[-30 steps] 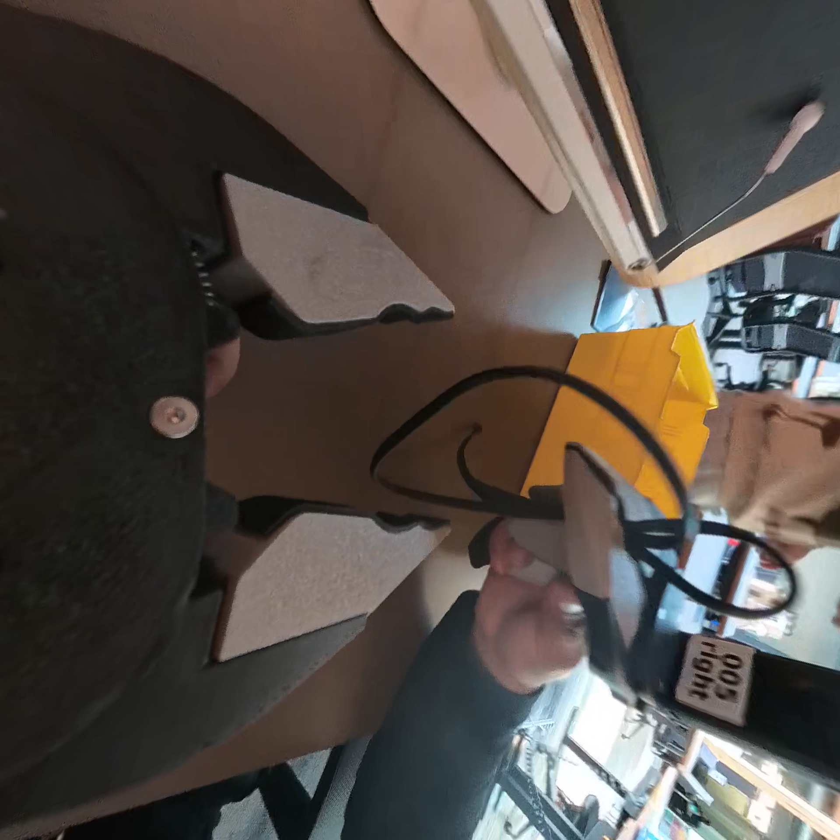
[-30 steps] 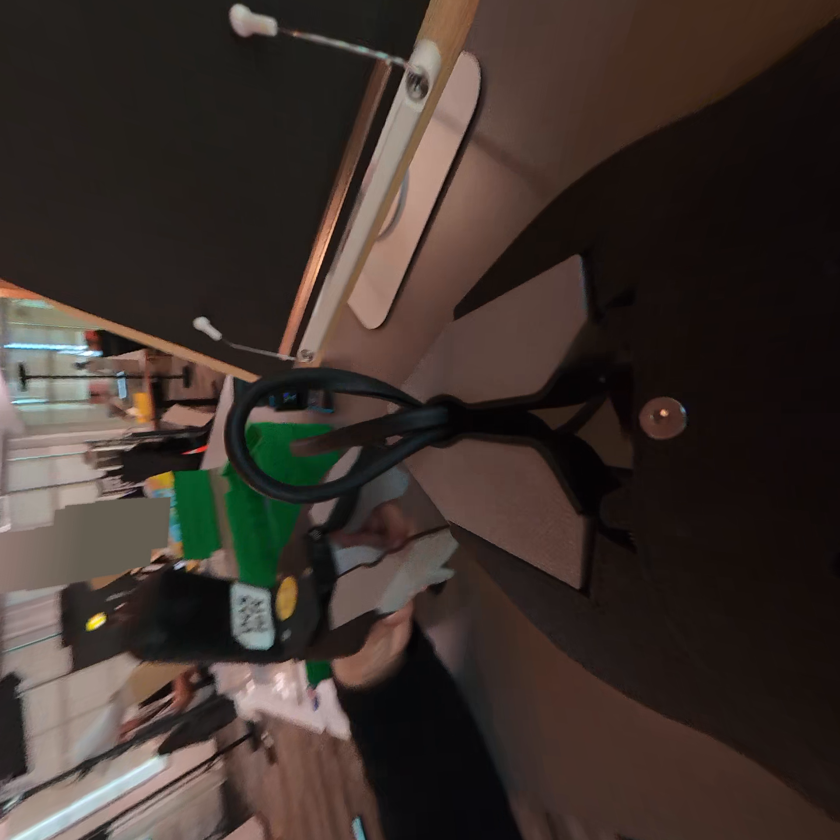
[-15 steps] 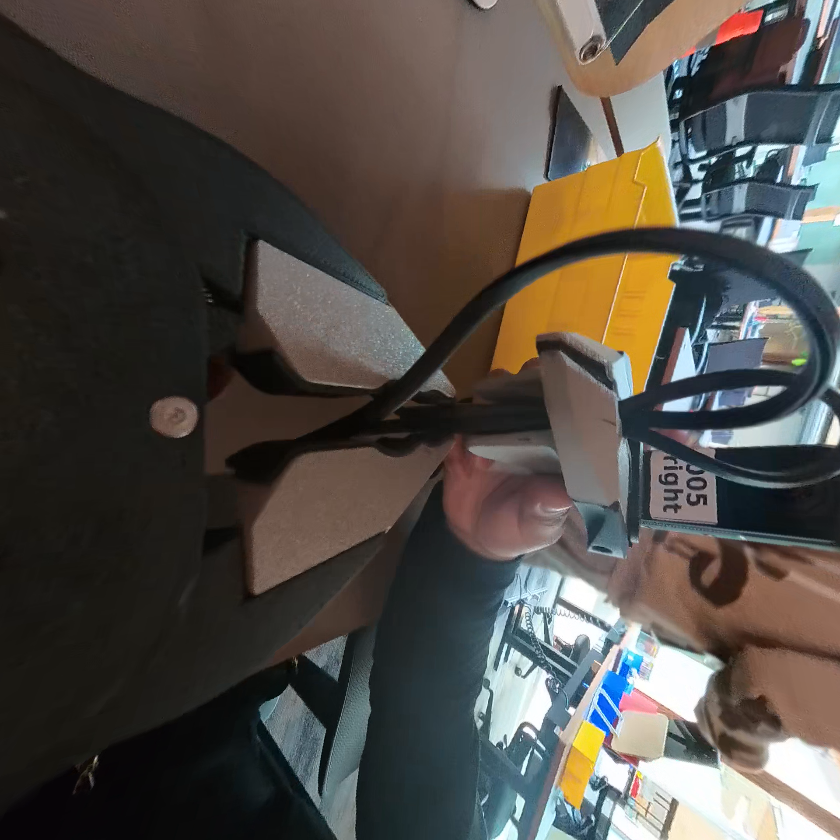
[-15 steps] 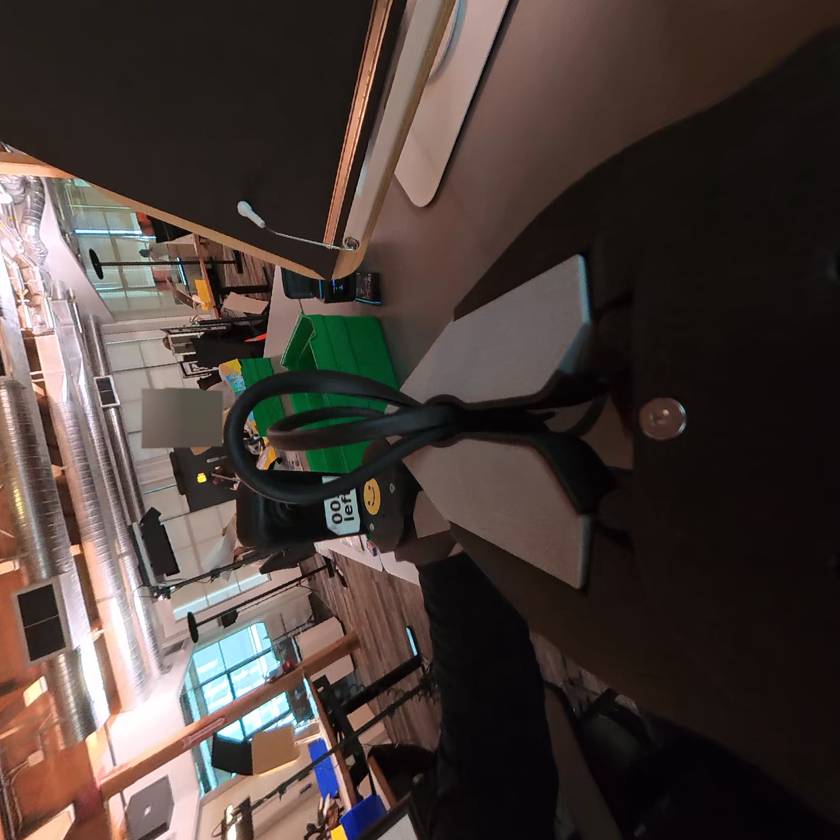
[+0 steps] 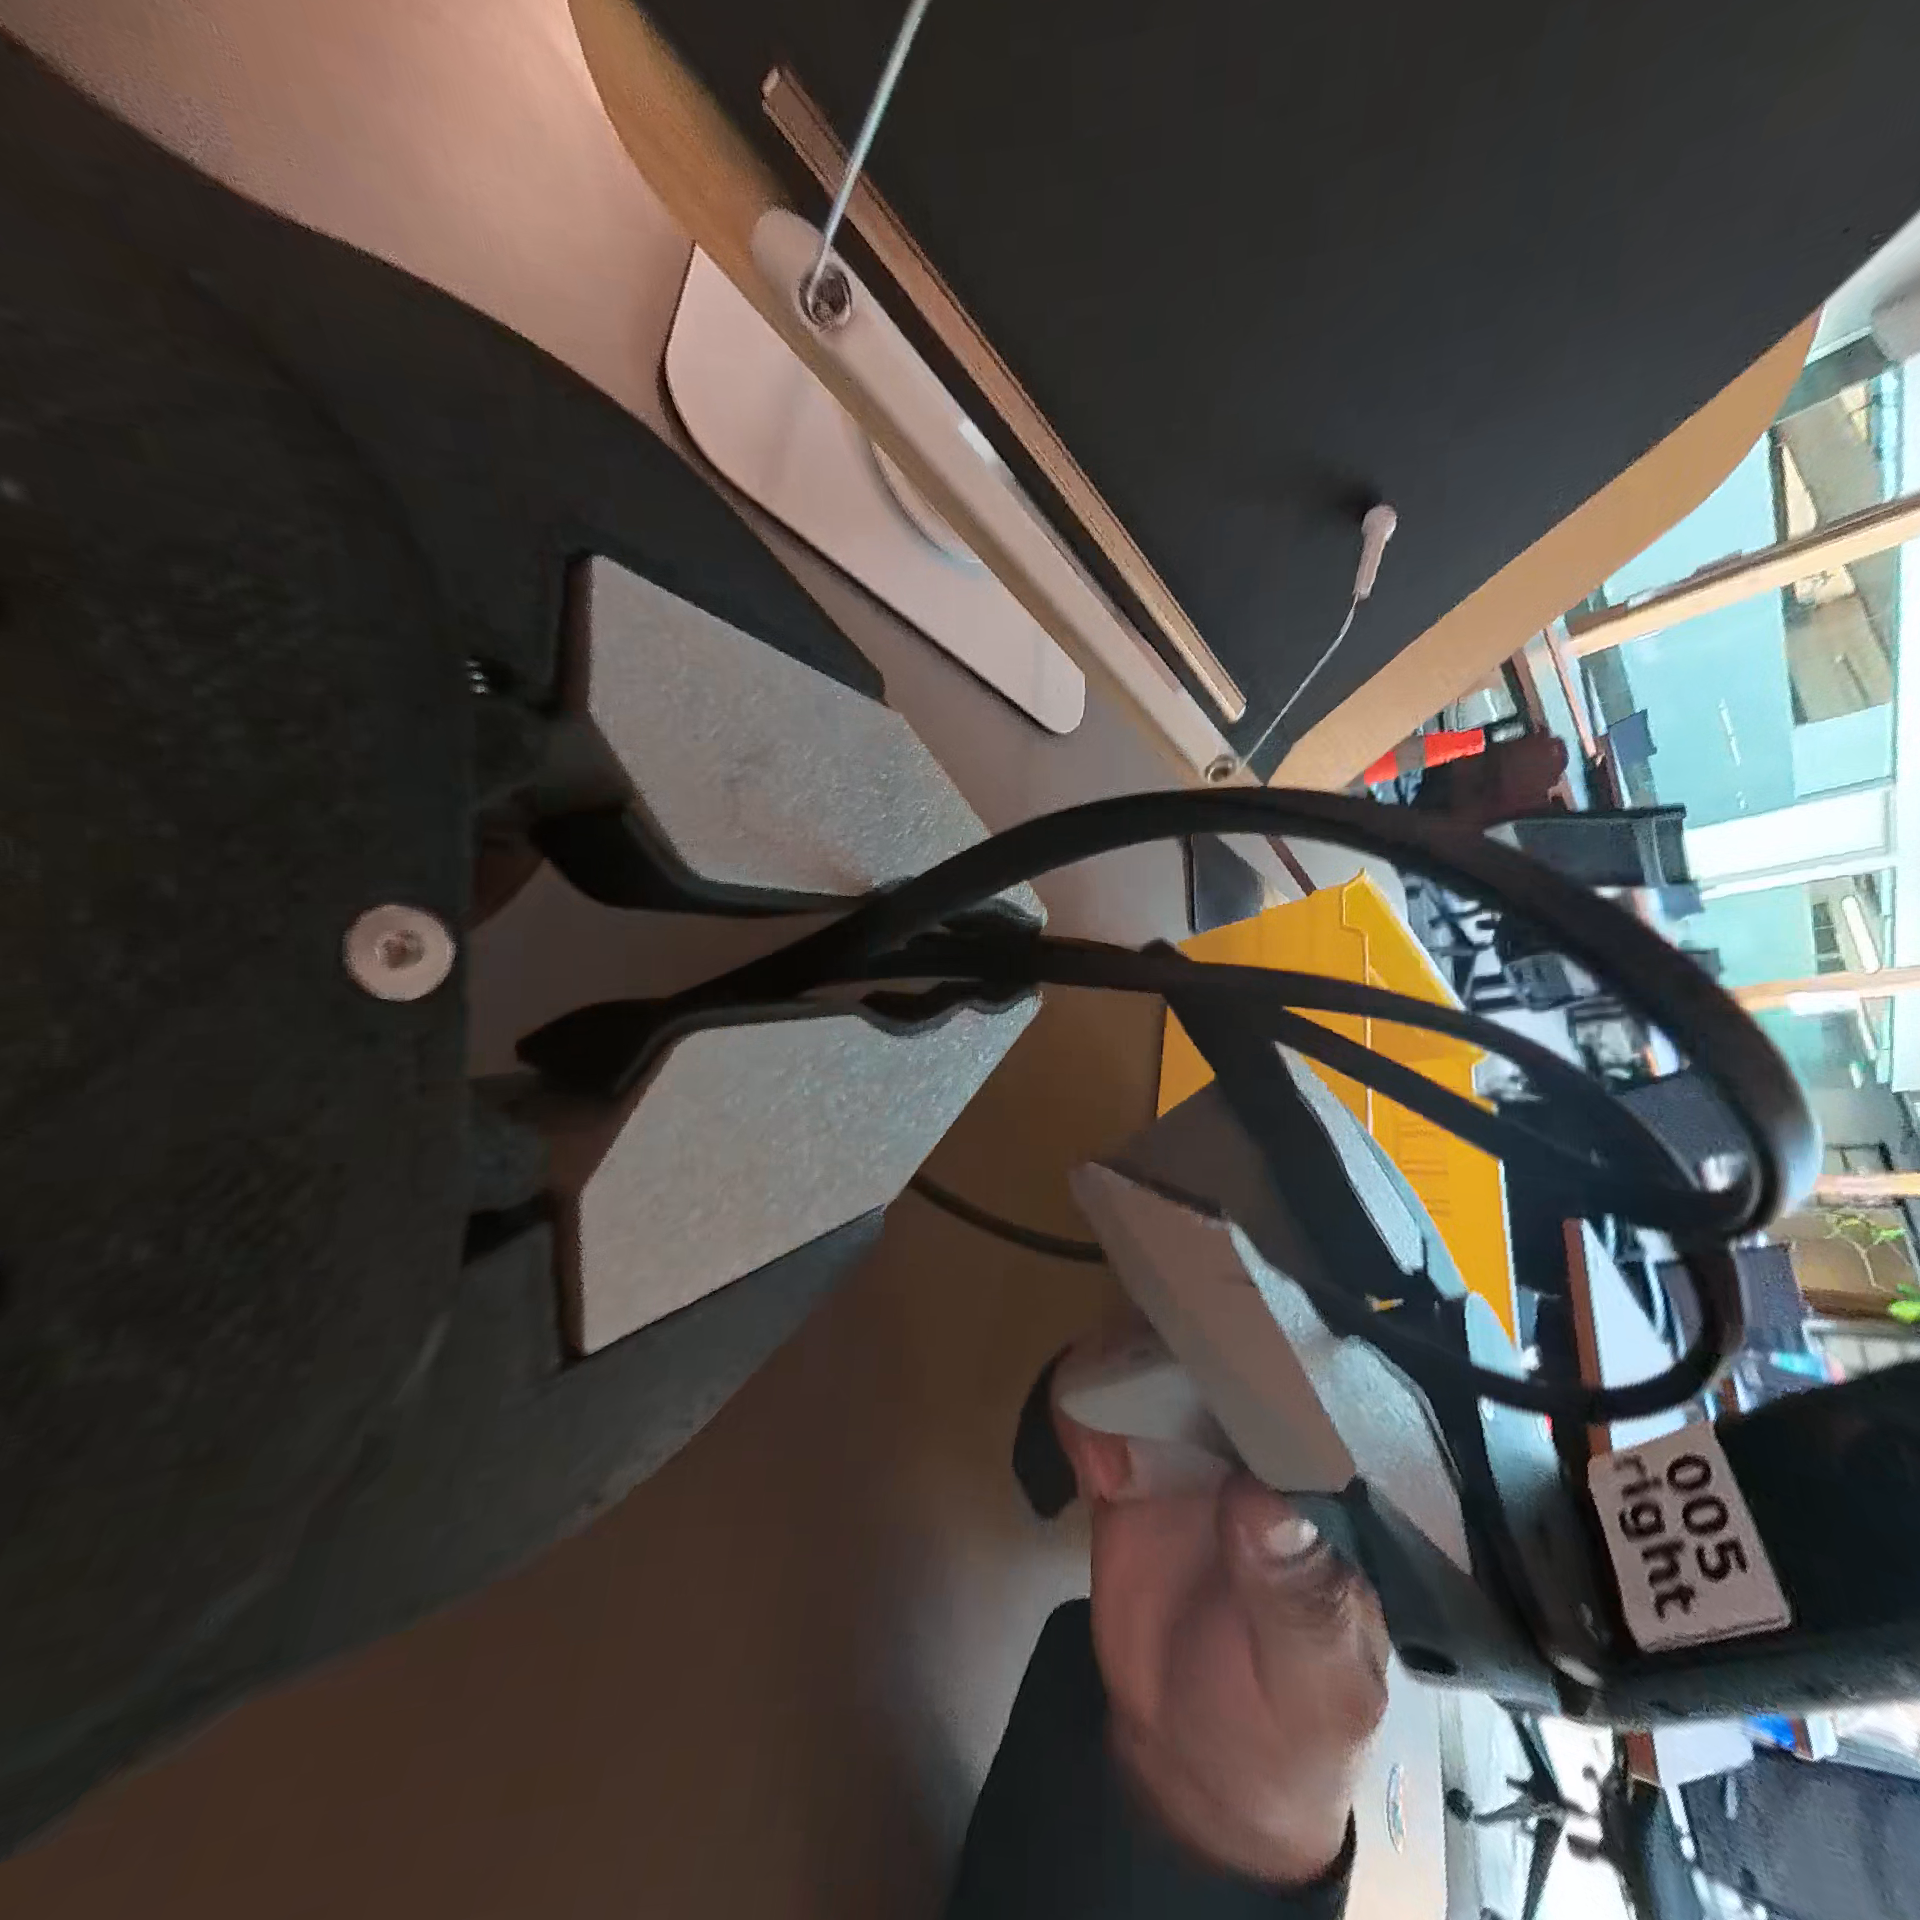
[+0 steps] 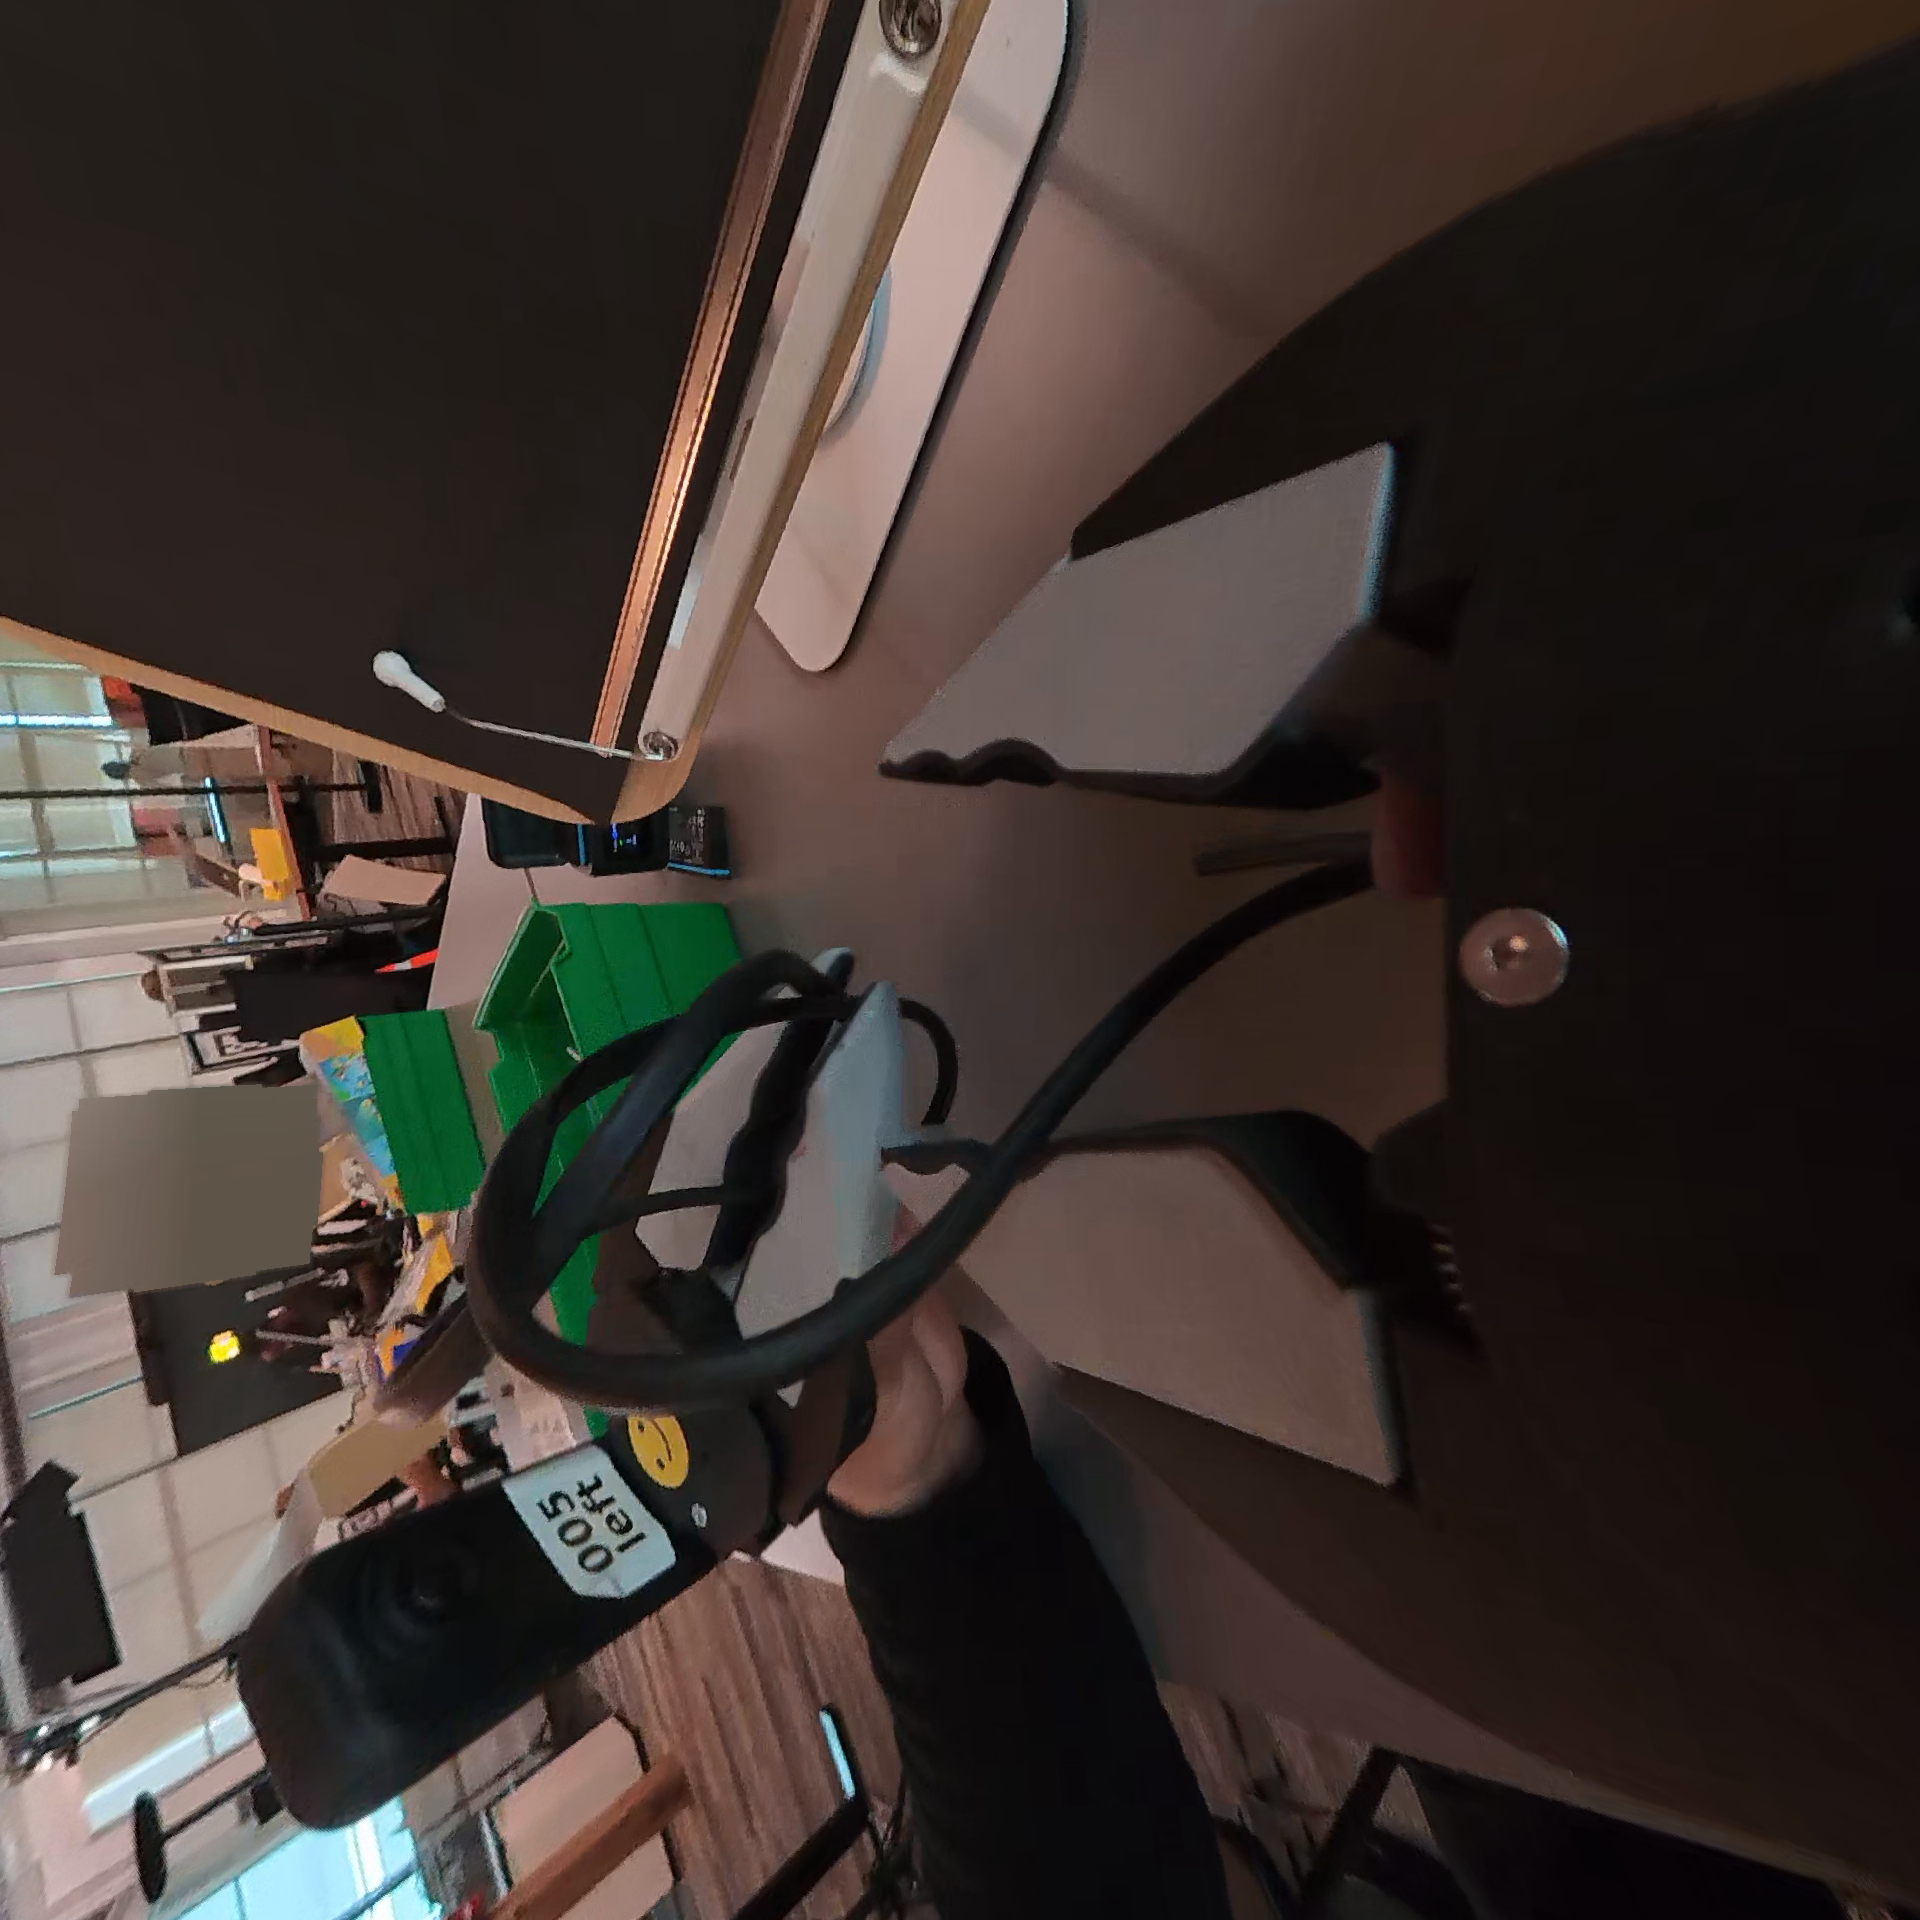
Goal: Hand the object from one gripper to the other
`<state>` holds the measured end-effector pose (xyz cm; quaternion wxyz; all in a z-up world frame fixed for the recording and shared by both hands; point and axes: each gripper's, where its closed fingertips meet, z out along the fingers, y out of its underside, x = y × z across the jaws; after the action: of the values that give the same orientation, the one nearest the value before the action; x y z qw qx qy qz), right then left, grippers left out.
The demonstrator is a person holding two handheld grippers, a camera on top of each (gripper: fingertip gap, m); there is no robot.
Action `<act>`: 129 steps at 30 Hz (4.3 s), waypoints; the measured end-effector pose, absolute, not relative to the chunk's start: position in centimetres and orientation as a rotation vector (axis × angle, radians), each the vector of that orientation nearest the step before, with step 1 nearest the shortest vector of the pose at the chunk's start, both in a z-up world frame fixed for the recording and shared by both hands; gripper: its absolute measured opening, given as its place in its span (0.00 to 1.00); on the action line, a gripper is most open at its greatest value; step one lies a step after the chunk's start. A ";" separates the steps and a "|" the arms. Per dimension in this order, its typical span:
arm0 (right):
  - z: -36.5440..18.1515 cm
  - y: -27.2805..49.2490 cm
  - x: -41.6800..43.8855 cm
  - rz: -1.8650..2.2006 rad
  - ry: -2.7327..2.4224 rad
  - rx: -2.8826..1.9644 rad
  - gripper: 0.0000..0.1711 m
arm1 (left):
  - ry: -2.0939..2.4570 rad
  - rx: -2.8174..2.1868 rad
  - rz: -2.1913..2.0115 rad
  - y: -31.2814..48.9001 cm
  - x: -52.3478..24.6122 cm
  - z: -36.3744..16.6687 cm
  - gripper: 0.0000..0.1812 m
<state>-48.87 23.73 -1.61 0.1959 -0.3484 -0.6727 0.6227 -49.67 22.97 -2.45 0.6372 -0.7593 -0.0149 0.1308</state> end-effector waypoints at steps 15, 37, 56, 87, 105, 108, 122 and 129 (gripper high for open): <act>-0.7 25.0 -49.0 1.686 -1.820 -0.944 0.49 | -0.445 -1.524 0.364 17.5 -57.1 0.3 0.03; -1.4 25.0 -51.1 1.664 -1.673 -1.128 0.68 | -0.089 -1.690 0.132 24.1 -48.4 -2.6 0.03; -7.4 27.2 -49.4 1.092 -2.143 -0.998 0.02 | -0.014 -1.895 0.053 21.3 -48.3 -4.4 0.36; -10.4 20.2 -42.1 1.094 -2.644 -0.481 0.03 | 0.360 -1.952 -0.059 22.9 -41.1 -6.3 0.03; -2.7 24.2 -46.6 1.354 -2.110 -0.732 0.18 | 0.469 -1.812 0.829 21.5 -48.4 -3.1 0.01; -1.3 25.9 -47.5 1.276 -1.966 -0.724 0.29 | 0.506 -1.828 0.848 21.5 -48.4 -3.7 0.01; -3.3 26.0 -48.4 1.002 -1.985 -0.651 0.00 | 0.485 -1.840 0.605 21.4 -46.3 -4.0 0.10; -2.7 26.0 -48.6 0.955 -1.931 -0.608 0.00 | 0.313 -1.861 0.455 21.2 -47.1 -3.4 0.24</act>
<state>-48.60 26.00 -2.69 0.4365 -0.2443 -0.7763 0.3837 -47.12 21.21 -3.39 0.5649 -0.7910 0.1331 0.1935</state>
